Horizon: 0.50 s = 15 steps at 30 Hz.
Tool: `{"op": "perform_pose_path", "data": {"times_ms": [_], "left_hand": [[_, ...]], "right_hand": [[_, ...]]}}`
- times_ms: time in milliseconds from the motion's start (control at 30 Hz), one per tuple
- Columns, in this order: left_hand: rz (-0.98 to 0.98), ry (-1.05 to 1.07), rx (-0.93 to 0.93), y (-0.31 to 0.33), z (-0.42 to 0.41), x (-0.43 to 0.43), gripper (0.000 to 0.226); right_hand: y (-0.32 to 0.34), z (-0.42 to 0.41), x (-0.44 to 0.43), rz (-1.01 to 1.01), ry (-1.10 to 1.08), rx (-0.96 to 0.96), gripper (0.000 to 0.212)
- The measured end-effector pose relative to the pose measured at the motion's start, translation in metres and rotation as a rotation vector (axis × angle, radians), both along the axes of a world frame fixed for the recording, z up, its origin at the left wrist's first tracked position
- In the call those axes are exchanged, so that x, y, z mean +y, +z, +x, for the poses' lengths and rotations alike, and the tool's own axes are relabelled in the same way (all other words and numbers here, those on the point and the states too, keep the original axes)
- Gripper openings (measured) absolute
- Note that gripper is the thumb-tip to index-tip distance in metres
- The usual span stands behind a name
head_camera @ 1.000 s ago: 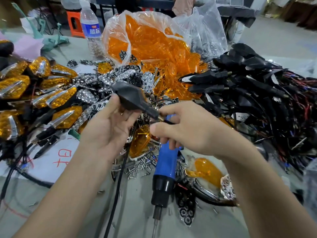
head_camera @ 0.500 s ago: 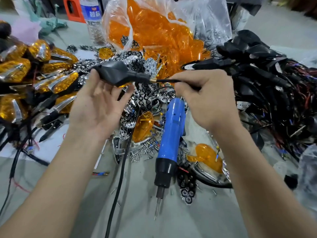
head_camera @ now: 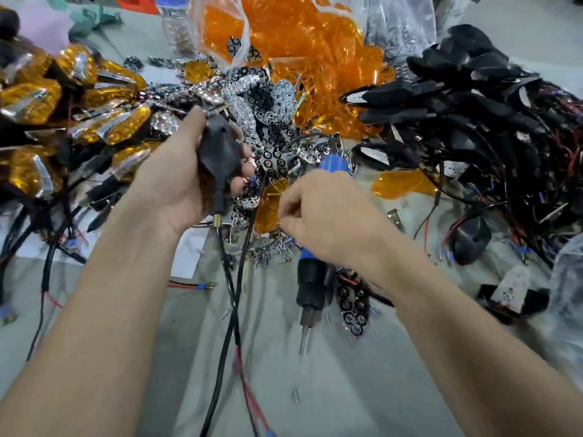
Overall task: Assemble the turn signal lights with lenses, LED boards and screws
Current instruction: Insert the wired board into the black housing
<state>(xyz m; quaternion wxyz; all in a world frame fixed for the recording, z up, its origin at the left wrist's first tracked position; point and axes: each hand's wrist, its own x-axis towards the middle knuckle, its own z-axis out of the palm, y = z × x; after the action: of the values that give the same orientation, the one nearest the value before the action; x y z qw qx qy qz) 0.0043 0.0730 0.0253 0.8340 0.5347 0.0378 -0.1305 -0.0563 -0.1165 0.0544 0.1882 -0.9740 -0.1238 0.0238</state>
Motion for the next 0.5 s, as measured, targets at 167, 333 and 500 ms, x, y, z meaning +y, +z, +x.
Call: {"op": "perform_pose_path", "data": {"times_ms": [167,333,500], "left_hand": [[0.162,-0.118,-0.024,-0.002,-0.004,-0.011,0.06],[0.304,-0.183,0.008,-0.003,-0.009,-0.022,0.054],[0.31,-0.232,0.031,-0.007,-0.012,-0.027,0.048]], "right_hand": [[-0.005,-0.007,0.009,-0.329,0.192,-0.046,0.018],[-0.012,-0.004,0.015,-0.363,0.245,-0.092,0.015],[-0.013,-0.008,0.013,-0.302,0.19,-0.038,0.032]]}}
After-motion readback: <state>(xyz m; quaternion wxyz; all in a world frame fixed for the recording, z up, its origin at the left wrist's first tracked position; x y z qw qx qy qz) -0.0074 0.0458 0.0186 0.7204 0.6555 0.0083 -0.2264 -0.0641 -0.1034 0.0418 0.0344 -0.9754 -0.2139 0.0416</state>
